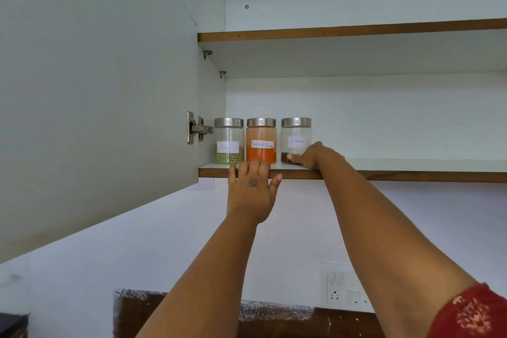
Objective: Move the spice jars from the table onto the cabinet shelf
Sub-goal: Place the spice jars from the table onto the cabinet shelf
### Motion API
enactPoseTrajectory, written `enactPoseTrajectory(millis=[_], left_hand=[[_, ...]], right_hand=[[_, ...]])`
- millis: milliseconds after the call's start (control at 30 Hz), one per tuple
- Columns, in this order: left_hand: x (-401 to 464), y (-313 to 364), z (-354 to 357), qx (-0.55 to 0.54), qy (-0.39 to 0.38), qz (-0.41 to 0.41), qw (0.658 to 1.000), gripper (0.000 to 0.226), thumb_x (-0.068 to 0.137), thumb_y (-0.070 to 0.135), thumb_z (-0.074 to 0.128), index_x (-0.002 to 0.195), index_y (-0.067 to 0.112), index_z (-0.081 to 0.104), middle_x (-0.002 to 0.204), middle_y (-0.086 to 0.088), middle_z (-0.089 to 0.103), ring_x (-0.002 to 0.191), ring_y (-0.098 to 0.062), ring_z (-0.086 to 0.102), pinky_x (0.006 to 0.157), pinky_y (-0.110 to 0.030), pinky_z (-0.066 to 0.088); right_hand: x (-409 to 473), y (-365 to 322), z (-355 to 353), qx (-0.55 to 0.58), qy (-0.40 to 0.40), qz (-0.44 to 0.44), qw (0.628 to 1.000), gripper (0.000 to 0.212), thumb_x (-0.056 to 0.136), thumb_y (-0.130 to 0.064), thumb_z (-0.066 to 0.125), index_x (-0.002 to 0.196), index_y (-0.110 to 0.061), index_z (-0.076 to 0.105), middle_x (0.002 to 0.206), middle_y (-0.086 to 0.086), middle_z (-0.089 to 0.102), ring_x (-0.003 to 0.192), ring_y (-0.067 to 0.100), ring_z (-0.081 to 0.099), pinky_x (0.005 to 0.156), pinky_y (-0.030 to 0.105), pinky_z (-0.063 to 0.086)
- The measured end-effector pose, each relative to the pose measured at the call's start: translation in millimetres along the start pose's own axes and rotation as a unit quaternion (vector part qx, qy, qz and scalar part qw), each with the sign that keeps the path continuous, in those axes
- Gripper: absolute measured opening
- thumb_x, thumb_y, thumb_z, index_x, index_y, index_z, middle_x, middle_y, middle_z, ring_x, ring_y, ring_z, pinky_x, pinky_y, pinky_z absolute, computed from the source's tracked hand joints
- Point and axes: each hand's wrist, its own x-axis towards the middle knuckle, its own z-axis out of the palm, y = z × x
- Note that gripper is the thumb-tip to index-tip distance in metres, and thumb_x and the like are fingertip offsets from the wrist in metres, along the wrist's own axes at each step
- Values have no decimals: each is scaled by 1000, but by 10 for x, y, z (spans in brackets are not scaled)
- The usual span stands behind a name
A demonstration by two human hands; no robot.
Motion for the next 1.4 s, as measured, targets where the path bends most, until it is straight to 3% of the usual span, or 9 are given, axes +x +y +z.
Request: enactPoseTrajectory(millis=[467, 733, 900, 1000, 1100, 1167, 1233, 1300, 1400], left_hand=[[5, -3, -14, 13, -27, -1, 1000, 47, 100, 51, 23, 131, 23, 45, 128, 2, 48, 120, -21, 41, 117, -44, 15], [29, -7, -36, 9, -44, 2, 999, 48, 101, 51, 23, 133, 22, 43, 132, 1, 45, 124, -21, 40, 118, -46, 12], [62, -21, -94, 20, -74, 7, 997, 49, 100, 52, 23, 134, 22, 41, 133, -1, 43, 125, -22, 38, 115, -46, 18], [140, -4, -193, 31, -91, 11, 995, 48, 100, 53, 26, 130, 20, 45, 131, -3, 46, 122, -22, 40, 107, -44, 29], [145, 49, -318, 35, -135, 2, 990, 50, 100, 50, 33, 138, 18, 40, 138, -6, 43, 129, -25, 36, 112, -45, 26], [-18, 82, -356, 50, -140, 17, 989, 58, 100, 46, 39, 149, 17, 26, 149, -8, 33, 138, -27, 28, 117, -44, 21], [-309, 144, -332, -5, -124, 1, 992, 69, 98, 45, 43, 154, 17, 14, 159, -9, 17, 145, -28, 17, 120, -44, 15], [-712, 243, -286, -87, -112, -35, 989, 75, 95, 49, 46, 154, 16, 12, 161, -9, 13, 145, -29, 17, 119, -44, 17], [-1416, 421, -130, -125, -163, -49, 978, 80, 91, 51, 50, 153, 13, 14, 158, -12, 18, 142, -32, 22, 116, -44, 25]], right_hand=[[27, 17, 8, -22, -2, -20, 1000, 82, 79, -68, 60, 137, -13, 40, 131, 12, 55, 117, 30, 53, 104, 45, 41], [-72, 38, -3, -32, 44, -14, 998, 104, 67, -75, 66, 141, -15, 26, 134, 10, 54, 120, 31, 54, 93, 41, 44], [-308, 162, 20, -80, 156, -81, 981, 74, 89, -68, 39, 142, -17, 33, 134, 12, 52, 119, 33, 54, 88, 42, 46], [-548, 328, 117, -156, 237, -116, 952, 62, 96, -57, 21, 123, -15, 56, 110, 8, 62, 99, 27, 58, 79, 38, 38], [-851, 466, 219, -139, 247, -126, 951, 56, 99, -52, 22, 123, -20, 61, 117, 6, 62, 115, 27, 52, 104, 43, 30], [-1045, 575, 270, -109, 227, -151, 956, 52, 98, -51, 31, 140, -24, 46, 142, 5, 47, 138, 27, 32, 117, 45, 18], [-1235, 712, 331, -62, 216, -178, 958, 59, 97, -49, 40, 149, -24, 32, 156, 4, 28, 147, 26, 15, 118, 45, 19], [-1504, 936, 525, -8, 244, -153, 957, 60, 94, -47, 48, 147, -20, 35, 155, 8, 30, 145, 28, 21, 118, 45, 21], [-2084, 1517, 1132, 39, 245, 34, 968, 56, 93, -42, 49, 142, -17, 38, 146, 15, 37, 139, 31, 29, 116, 46, 23]])
